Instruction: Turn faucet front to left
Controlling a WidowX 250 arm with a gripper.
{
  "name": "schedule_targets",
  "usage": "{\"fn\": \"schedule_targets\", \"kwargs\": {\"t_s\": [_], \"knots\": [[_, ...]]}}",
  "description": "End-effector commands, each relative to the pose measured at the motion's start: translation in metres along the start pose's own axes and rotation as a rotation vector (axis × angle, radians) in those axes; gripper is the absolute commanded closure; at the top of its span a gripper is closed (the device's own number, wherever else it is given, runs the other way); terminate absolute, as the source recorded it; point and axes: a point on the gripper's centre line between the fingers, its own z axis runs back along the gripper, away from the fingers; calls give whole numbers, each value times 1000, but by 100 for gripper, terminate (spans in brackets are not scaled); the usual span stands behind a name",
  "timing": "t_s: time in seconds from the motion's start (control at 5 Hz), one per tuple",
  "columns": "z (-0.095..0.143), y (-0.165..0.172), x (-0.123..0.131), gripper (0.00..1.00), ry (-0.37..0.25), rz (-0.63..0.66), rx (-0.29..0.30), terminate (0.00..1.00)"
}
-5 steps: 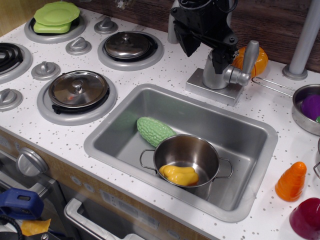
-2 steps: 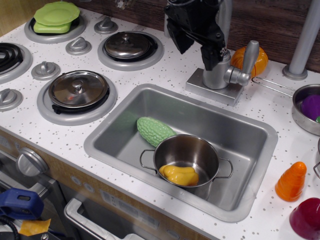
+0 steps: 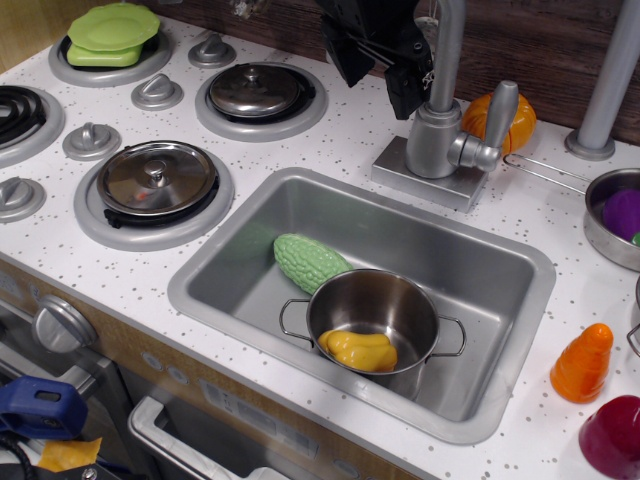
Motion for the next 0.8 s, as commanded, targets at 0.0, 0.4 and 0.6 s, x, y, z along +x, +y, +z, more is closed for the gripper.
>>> {"fn": "schedule_targets", "kwargs": {"t_s": [0.0, 0.4, 0.6], "knots": [[9, 15, 15, 0, -39, -47, 5, 0], [3, 31, 21, 0, -32, -77, -32, 0], [2, 35, 24, 0, -30, -85, -35, 0]]}}
